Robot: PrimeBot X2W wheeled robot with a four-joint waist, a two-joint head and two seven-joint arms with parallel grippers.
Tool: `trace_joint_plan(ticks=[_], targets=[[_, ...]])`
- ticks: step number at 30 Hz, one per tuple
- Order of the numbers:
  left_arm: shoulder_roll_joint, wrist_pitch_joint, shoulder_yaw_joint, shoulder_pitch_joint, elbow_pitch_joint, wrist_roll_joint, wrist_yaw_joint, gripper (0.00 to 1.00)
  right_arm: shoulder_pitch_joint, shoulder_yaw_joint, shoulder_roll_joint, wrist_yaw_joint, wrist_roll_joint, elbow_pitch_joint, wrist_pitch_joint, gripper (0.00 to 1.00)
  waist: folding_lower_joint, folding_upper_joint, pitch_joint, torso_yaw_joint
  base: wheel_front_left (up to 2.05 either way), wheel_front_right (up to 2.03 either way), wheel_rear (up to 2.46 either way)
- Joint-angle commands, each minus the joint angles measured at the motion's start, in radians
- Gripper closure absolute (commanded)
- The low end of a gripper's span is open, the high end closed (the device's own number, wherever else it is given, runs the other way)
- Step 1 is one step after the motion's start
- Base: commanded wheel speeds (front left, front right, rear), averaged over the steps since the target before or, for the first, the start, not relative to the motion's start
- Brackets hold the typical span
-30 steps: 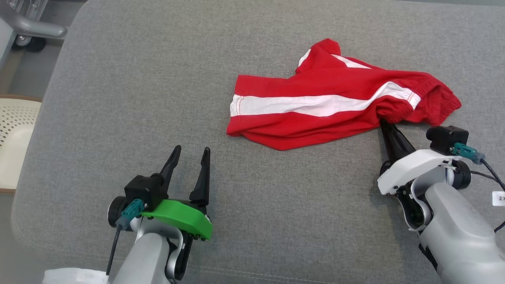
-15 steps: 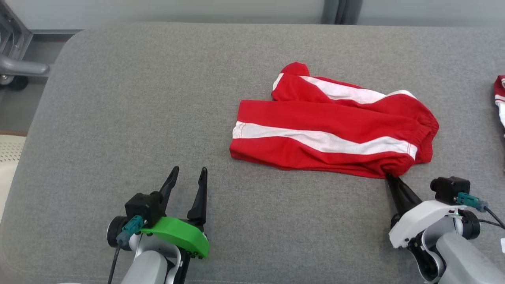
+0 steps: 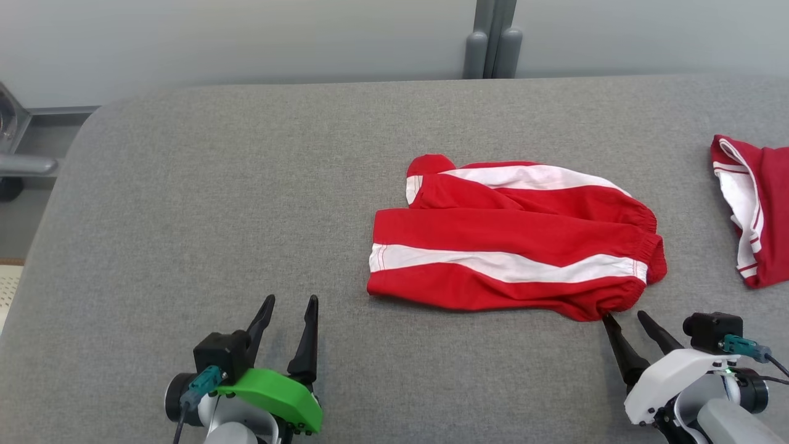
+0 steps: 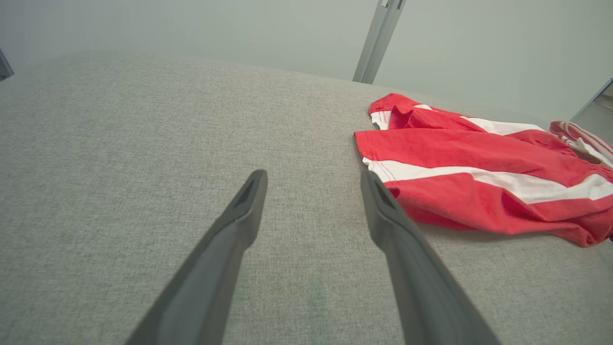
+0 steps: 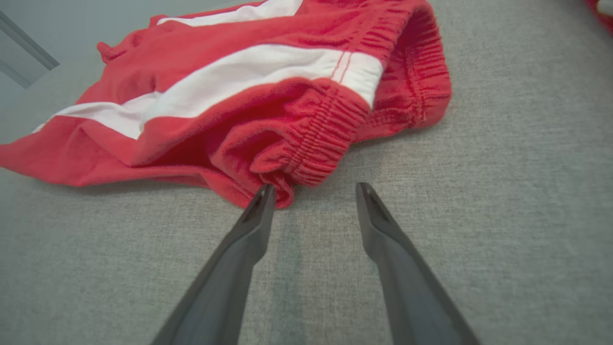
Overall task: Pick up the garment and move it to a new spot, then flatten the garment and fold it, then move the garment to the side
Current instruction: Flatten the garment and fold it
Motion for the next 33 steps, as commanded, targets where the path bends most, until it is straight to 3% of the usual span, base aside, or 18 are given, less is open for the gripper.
trace_joint_plan(ticks=[1, 7, 15, 25, 33], targets=[[0.003, 0.0, 0.004, 0.016, 0.001, 0.005, -0.002, 0.0, 0.017, -0.01, -0.002, 0.0, -0.009, 0.001, 0.0, 0.0, 0.0, 0.0, -0.022, -0.019, 0.0, 0.0, 0.0], [0.003, 0.0, 0.045, 0.046, -0.015, 0.02, 0.022, 0.0, 0.055, -0.153, 0.023, 0.0, -0.12, -0.045, 0.0, 0.0, 0.0, 0.0, -0.066, -0.048, 0.0, 0.0, 0.0], [0.003, 0.0, 0.137, 0.053, -0.06, 0.083, 0.048, 0.0, 0.094, -0.379, 0.13, 0.0, -0.358, -0.216, 0.0, 0.0, 0.0, 0.0, -0.084, -0.068, 0.0, 0.0, 0.0], [0.003, 0.0, 0.172, 0.071, -0.089, 0.152, 0.047, 0.0, 0.112, -0.425, 0.221, 0.0, -0.453, -0.319, 0.0, 0.0, 0.0, 0.0, -0.106, -0.073, 0.0, 0.0, 0.0], [0.003, 0.0, 0.164, 0.08, -0.083, 0.163, 0.054, 0.0, 0.136, -0.434, 0.232, 0.0, -0.46, -0.302, 0.0, 0.0, 0.0, 0.0, -0.103, -0.077, 0.0, 0.0, 0.0]])
